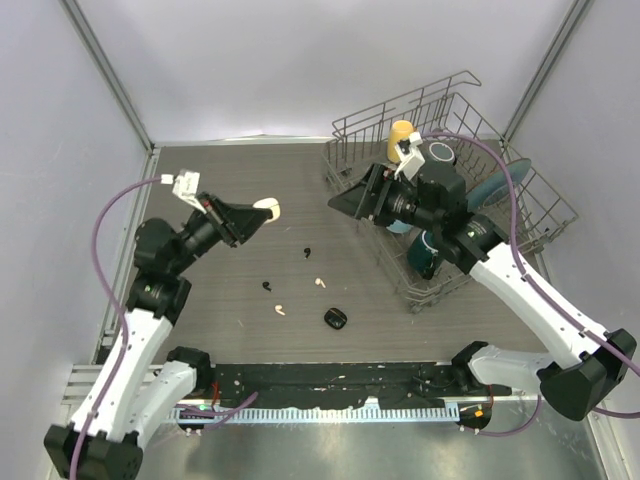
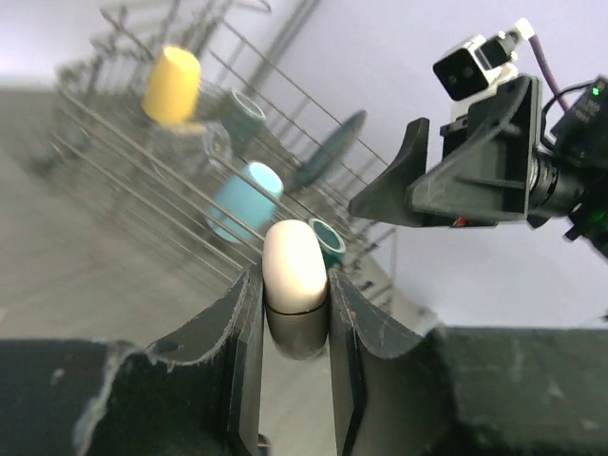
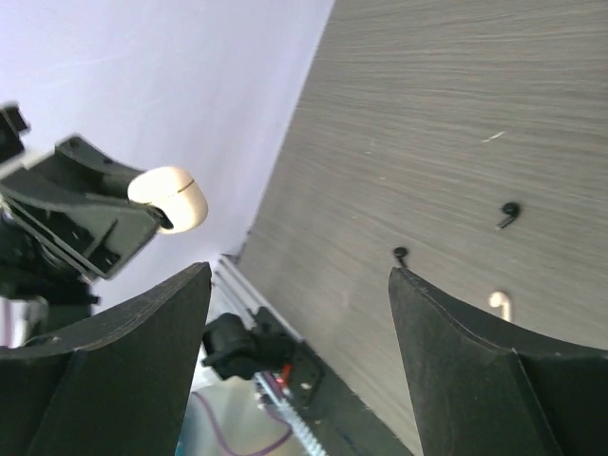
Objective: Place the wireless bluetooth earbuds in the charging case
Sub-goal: Pick up the charging case at the center of the board.
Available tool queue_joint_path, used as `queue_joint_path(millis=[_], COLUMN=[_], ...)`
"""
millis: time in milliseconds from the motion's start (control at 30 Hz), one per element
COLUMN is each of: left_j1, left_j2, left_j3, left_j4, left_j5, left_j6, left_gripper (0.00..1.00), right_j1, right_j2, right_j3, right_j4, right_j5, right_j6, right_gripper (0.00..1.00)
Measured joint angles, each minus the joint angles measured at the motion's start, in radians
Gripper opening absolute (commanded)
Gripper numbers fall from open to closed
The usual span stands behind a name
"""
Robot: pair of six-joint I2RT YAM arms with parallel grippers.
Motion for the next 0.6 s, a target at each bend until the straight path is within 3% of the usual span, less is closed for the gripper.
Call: queue_joint_path(millis=[233,600], left_j1=[-0.002,-0.004], left_j2=[-0.245,-0.215], left_j3=[-0.11,-0.219], left_j4=[0.012,0.088], left_j5=[-0.14,-0.123], left_j6=[0.294,0.452], left_gripper=[0.0,0.0], right_j1=[-0.029,-0.052], right_j2=[0.041,0.119], right_j3=[0.028,0.028], right_j4=[0.033,0.077], right_j5=[-0.091,-0.238], right_j6=[0.256,0.477], right_gripper=[0.74,0.75])
